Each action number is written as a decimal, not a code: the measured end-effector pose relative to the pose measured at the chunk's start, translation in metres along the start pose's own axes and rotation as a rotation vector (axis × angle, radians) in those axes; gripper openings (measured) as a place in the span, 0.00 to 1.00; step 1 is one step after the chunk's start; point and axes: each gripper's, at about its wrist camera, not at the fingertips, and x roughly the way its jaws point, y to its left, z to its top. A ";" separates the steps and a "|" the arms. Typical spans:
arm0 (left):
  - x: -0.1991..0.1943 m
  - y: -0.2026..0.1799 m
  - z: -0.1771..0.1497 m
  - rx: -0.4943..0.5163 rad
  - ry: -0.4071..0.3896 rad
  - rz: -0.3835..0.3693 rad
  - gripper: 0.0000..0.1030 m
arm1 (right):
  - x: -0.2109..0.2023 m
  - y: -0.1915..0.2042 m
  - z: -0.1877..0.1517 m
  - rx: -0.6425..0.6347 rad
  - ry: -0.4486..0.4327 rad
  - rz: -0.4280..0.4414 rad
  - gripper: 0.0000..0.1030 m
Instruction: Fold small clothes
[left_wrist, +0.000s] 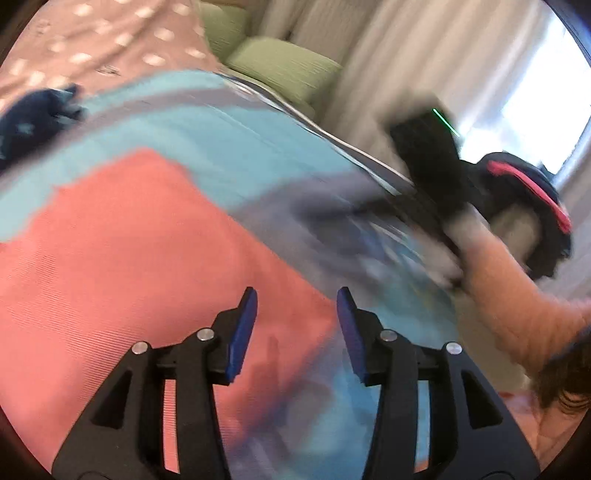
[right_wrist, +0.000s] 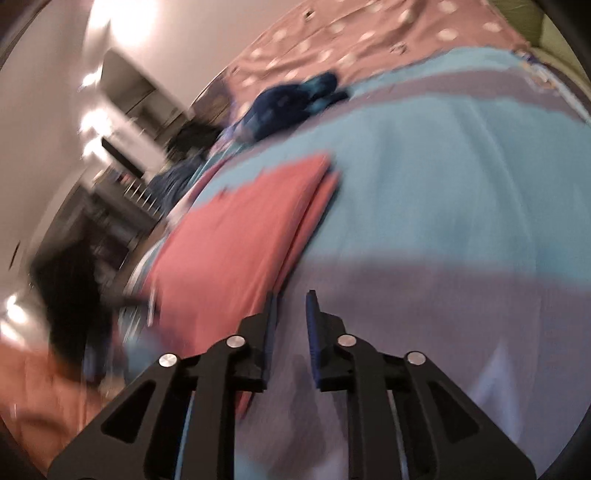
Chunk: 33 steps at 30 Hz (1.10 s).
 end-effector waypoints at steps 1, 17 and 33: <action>-0.004 0.011 0.006 -0.010 -0.003 0.033 0.43 | 0.001 0.009 -0.013 -0.029 0.024 0.035 0.17; 0.093 0.074 0.077 -0.013 0.175 0.129 0.22 | 0.050 0.033 -0.013 -0.110 0.170 0.112 0.26; 0.088 0.055 0.067 0.049 0.085 0.183 0.26 | 0.000 0.039 -0.025 -0.115 0.133 -0.065 0.24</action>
